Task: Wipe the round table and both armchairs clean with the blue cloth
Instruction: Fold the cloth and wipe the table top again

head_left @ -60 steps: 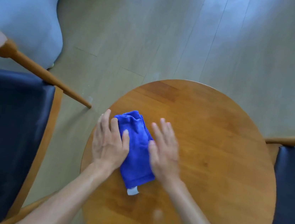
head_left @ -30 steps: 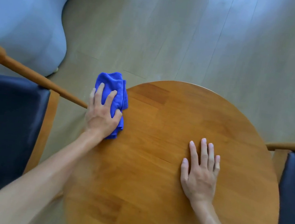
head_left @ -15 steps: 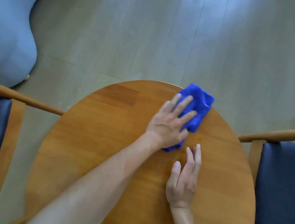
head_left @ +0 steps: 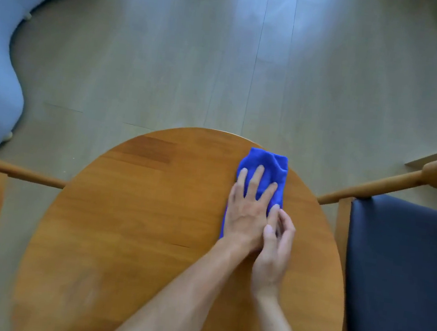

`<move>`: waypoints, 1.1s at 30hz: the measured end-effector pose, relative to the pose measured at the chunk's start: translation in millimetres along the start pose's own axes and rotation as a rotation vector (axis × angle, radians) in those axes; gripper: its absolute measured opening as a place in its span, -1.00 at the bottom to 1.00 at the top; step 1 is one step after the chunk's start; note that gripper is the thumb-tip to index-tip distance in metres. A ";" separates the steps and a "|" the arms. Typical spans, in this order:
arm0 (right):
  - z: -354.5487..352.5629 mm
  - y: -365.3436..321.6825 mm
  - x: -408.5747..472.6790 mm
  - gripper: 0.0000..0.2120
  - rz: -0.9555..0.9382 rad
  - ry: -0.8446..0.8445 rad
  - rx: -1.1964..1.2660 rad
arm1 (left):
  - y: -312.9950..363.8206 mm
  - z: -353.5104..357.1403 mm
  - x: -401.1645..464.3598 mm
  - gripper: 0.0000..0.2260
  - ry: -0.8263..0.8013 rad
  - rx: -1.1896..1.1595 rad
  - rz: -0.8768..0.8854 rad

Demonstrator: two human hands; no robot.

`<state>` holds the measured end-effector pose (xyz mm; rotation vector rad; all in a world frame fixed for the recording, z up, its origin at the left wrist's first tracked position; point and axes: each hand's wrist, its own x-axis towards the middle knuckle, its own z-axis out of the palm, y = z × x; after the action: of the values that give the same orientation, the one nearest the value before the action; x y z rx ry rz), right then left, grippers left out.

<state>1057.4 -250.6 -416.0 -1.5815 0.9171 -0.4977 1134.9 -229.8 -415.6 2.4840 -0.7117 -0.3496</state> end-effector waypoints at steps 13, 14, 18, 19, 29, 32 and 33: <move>111.2 -13.8 47.4 -0.34 -0.180 0.073 -1.046 | -219.1 -109.1 -75.3 -0.50 0.032 0.266 -0.423; 133.2 -16.3 34.7 -0.34 -0.237 0.022 -1.040 | -220.4 -107.9 -75.1 -0.50 0.034 0.263 -0.408; 177.2 -15.4 -10.3 -0.44 -0.666 -0.361 -1.012 | -220.4 -102.5 -74.7 -0.49 0.065 0.296 -0.403; 169.6 -13.8 -5.6 -0.47 -0.722 -0.403 -0.989 | -220.1 -102.0 -75.6 -0.45 0.065 0.304 -0.396; -74.3 12.2 61.9 -0.48 -0.208 0.039 -1.057 | -216.6 -113.7 -72.6 -0.50 -0.035 0.314 -0.452; -78.6 21.5 34.4 -0.46 0.042 0.265 -0.988 | -218.5 -114.8 -70.6 -0.49 -0.062 0.335 -0.441; -64.6 19.9 27.0 -0.46 0.077 0.314 -0.991 | -219.4 -114.6 -70.7 -0.49 -0.061 0.337 -0.439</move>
<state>1019.7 -312.2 -425.0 -2.3698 1.6057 -0.2297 1210.7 15.5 -435.1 2.9592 -0.2523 -0.4996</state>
